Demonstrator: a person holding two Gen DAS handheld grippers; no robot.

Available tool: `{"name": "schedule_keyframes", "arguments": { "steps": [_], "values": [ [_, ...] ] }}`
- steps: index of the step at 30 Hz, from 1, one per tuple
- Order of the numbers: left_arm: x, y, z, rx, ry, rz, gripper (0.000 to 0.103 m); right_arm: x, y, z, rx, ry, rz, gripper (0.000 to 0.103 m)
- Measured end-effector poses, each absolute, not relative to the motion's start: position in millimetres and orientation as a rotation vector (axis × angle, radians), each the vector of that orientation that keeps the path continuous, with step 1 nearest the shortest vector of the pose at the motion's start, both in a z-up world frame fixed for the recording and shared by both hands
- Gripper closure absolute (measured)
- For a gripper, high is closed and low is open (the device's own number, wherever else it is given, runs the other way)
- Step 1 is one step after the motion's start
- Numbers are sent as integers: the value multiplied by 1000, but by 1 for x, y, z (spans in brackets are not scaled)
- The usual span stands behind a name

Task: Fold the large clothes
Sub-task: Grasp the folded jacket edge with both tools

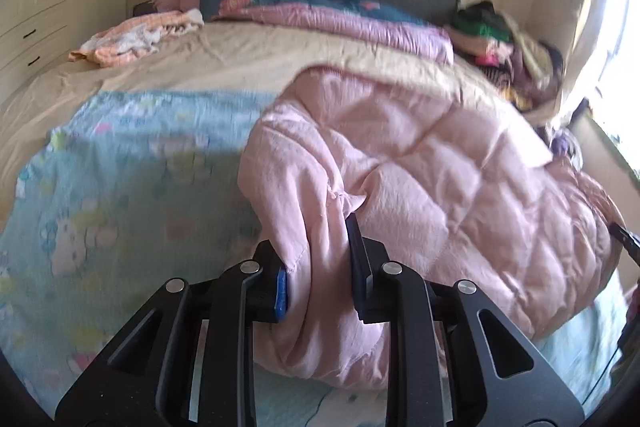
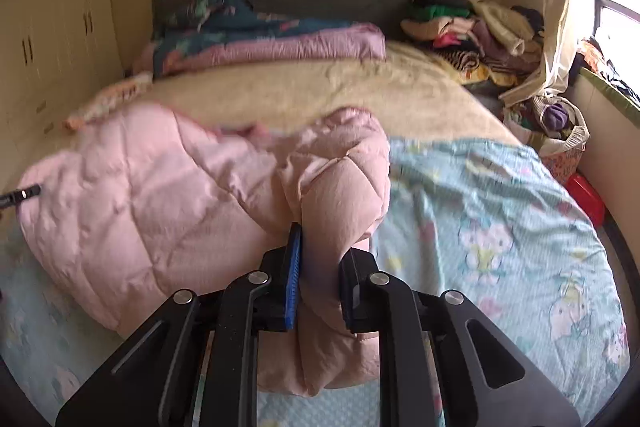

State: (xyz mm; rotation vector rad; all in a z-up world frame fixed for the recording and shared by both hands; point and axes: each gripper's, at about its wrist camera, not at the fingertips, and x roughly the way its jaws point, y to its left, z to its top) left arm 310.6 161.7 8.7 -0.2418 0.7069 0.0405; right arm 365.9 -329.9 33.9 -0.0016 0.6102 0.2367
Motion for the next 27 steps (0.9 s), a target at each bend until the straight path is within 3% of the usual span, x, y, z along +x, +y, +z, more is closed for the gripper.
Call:
{"name": "schedule_keyframes", "arguments": {
  "steps": [5, 12, 27],
  "values": [
    [343, 155, 24, -214, 679, 84, 88, 402, -330, 43, 14, 600, 182, 89],
    [371, 159, -13, -206, 776, 136, 88, 445, -328, 1, 48, 736, 84, 92],
    [377, 156, -33, -192, 805, 163, 84, 452, -325, -51, 43, 870, 16, 91]
  ]
}}
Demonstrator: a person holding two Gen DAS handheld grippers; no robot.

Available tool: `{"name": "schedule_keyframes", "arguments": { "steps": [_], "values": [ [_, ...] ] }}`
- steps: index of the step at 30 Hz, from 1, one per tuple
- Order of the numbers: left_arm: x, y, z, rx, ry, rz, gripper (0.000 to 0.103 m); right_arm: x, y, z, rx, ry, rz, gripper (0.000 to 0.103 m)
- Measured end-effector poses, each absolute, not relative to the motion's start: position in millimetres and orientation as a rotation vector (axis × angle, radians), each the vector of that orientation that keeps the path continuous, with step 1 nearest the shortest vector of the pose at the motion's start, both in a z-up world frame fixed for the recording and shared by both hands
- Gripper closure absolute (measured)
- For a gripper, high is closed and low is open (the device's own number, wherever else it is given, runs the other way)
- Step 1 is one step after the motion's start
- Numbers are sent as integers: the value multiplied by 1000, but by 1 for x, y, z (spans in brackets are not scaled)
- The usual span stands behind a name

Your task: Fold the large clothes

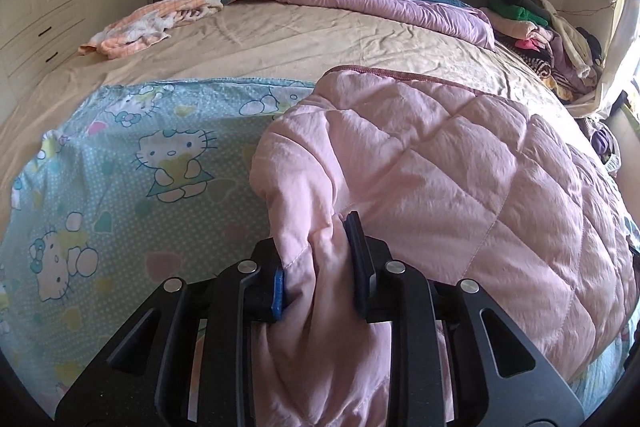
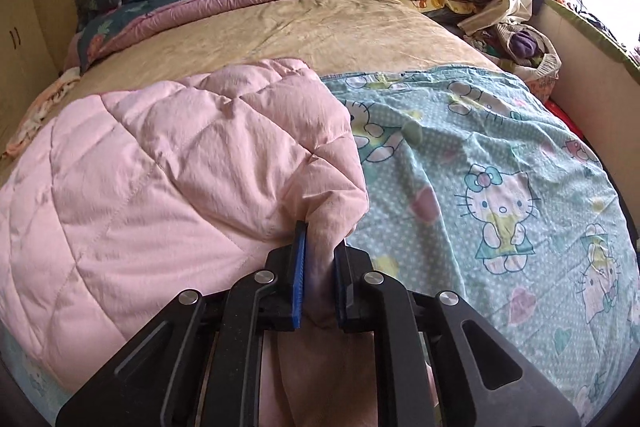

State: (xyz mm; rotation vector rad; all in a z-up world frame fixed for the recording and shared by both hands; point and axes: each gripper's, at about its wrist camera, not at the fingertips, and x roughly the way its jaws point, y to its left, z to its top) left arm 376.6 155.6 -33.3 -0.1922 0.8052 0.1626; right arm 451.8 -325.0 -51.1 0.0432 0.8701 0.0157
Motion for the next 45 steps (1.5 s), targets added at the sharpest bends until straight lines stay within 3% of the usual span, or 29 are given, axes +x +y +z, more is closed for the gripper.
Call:
{"name": "schedule_keyframes", "arguments": {
  "steps": [4, 7, 11, 14, 16, 18, 21, 35, 45],
  "values": [
    [372, 156, -29, -195, 807, 169, 77, 444, -331, -45, 67, 880, 11, 83],
    [365, 160, -25, -230, 801, 164, 68, 431, -334, -34, 82, 861, 20, 54],
    [352, 158, -16, -221, 789, 157, 45, 400, -336, -13, 144, 799, 76, 20],
    [341, 155, -8, -209, 774, 156, 29, 379, -335, 2, 161, 759, 109, 12],
    [331, 156, -3, -224, 761, 150, 23, 367, -334, 9, 161, 737, 117, 8],
    [323, 158, 1, -237, 753, 157, 13, 355, -334, 15, 178, 720, 130, 5],
    [306, 162, 5, -269, 739, 159, 10, 342, -334, 17, 215, 722, 146, 4],
    [258, 171, -31, -566, 803, 102, 10, 317, -335, -11, 407, 782, 118, 4],
    [276, 179, -83, -914, 871, 55, 10, 336, -352, -51, 621, 871, 76, 4]
  ]
}}
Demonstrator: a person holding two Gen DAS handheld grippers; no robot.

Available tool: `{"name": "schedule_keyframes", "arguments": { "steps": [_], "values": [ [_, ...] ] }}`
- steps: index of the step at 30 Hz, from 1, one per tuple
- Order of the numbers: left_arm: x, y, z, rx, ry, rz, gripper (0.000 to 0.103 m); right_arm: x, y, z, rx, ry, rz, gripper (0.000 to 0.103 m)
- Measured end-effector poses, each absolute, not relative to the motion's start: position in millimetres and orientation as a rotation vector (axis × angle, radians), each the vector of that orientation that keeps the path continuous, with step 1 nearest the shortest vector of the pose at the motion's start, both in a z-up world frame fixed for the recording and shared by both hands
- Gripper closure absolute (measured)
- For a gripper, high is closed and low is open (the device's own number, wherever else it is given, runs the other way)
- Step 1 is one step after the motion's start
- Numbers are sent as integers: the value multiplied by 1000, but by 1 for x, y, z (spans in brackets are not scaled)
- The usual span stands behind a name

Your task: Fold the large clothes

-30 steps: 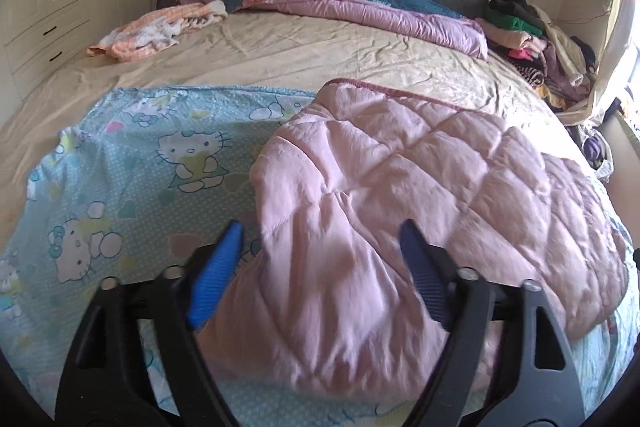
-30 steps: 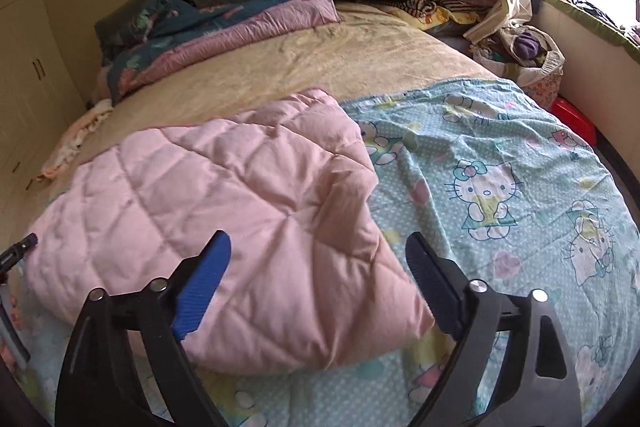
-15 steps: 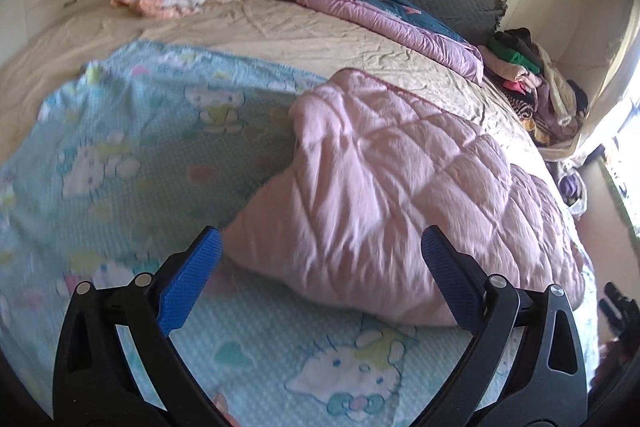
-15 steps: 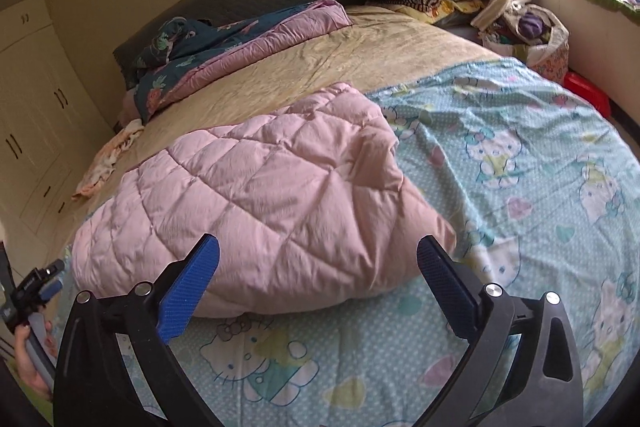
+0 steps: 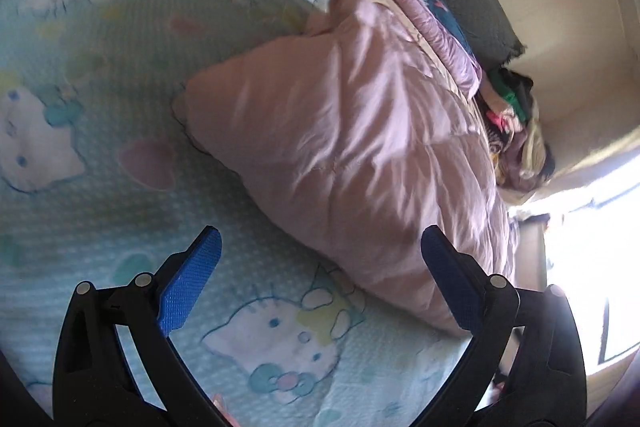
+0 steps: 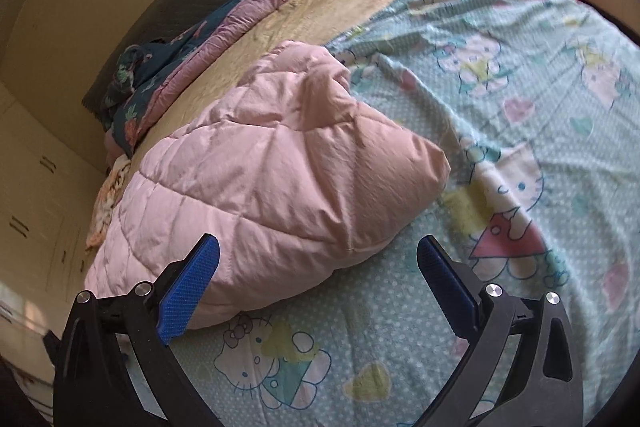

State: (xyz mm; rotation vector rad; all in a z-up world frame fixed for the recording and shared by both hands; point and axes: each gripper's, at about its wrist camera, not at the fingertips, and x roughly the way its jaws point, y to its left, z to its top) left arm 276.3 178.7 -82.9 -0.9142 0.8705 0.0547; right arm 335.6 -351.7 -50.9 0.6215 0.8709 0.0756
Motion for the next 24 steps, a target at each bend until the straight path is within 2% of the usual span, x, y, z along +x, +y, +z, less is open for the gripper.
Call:
{"name": "schedule_keyframes", "arguments": {
  "steps": [6, 20, 22, 24],
  "values": [
    [297, 182, -99, -1026, 863, 51, 8, 353, -352, -73, 713, 913, 103, 4],
    [341, 171, -104, -1000, 814, 66, 9, 394, -348, -91, 782, 917, 181, 4],
    [341, 169, -102, -971, 803, 65, 15, 395, -346, -92, 773, 914, 185, 5],
    [341, 167, -96, -933, 792, 62, 29, 394, -342, -87, 751, 904, 204, 17]
  ]
}}
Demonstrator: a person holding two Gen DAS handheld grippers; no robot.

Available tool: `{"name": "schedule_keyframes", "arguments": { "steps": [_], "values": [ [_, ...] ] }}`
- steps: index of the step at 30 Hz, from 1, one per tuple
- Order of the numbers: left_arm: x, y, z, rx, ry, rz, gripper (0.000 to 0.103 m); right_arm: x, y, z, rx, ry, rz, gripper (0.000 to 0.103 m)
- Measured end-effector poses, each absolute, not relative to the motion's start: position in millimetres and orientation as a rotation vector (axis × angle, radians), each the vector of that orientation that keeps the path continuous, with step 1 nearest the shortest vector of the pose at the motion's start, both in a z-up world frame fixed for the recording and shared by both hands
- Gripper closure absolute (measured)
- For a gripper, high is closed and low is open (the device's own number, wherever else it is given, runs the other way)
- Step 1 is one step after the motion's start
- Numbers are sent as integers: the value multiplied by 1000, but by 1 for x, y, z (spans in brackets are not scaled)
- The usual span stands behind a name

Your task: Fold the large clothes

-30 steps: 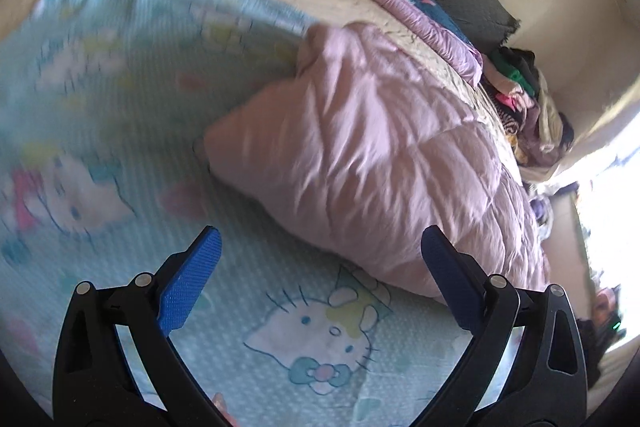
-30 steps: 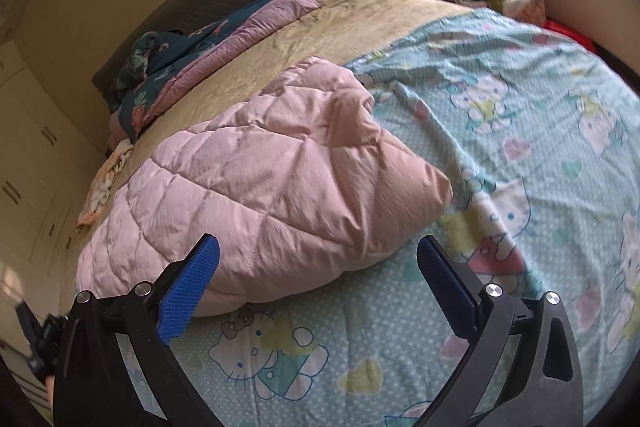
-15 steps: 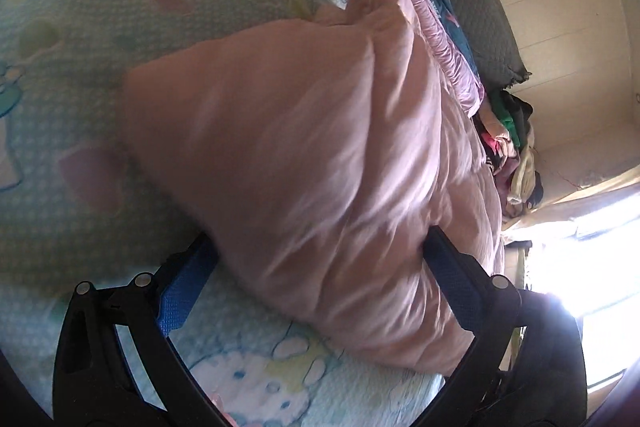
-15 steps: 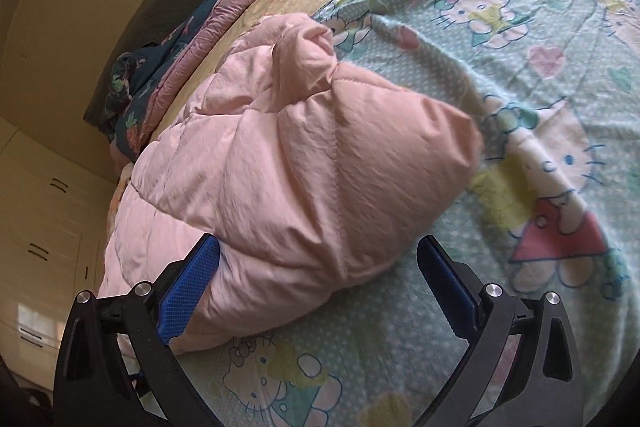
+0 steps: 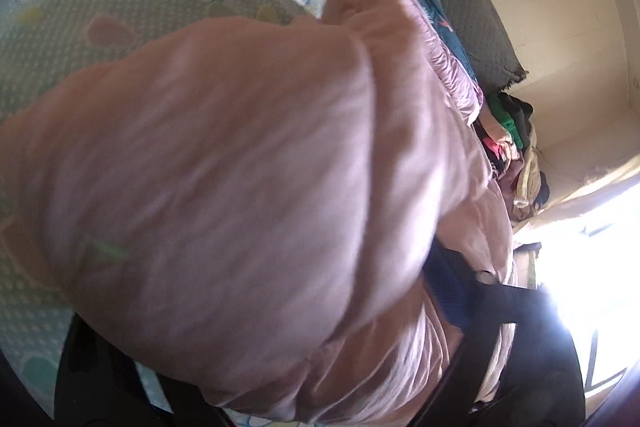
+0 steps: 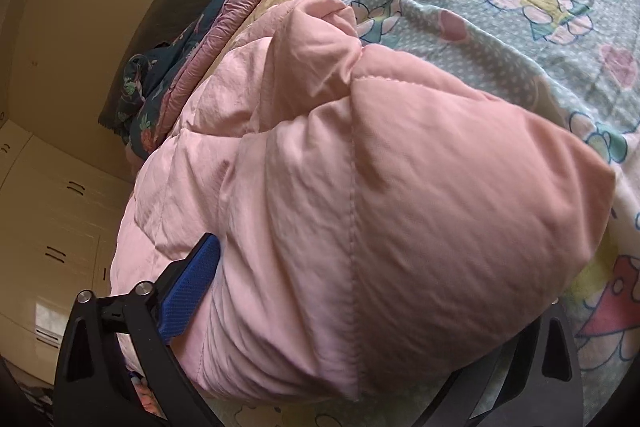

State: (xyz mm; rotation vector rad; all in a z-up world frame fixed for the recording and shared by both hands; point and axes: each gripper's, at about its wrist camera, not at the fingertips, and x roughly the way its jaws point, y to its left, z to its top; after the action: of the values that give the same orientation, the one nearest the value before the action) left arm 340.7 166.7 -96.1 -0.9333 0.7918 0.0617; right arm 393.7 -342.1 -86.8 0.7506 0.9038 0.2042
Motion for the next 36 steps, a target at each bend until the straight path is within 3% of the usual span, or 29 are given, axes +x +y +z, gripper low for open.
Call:
{"name": "schedule_keyframes", "arguments": {
  "steps": [2, 6, 11, 36],
  "values": [
    [340, 161, -86, -872, 778, 54, 44, 391, -337, -78, 702, 884, 219, 34],
    [345, 148, -60, -724, 764, 54, 63, 389, -324, -61, 580, 848, 230, 53],
    [347, 138, -37, -618, 752, 63, 70, 387, -307, -41, 430, 813, 228, 66],
    [287, 121, 33, -434, 668, 24, 73, 310, -290, 54, 169, 648, 344, 72]
  ]
}}
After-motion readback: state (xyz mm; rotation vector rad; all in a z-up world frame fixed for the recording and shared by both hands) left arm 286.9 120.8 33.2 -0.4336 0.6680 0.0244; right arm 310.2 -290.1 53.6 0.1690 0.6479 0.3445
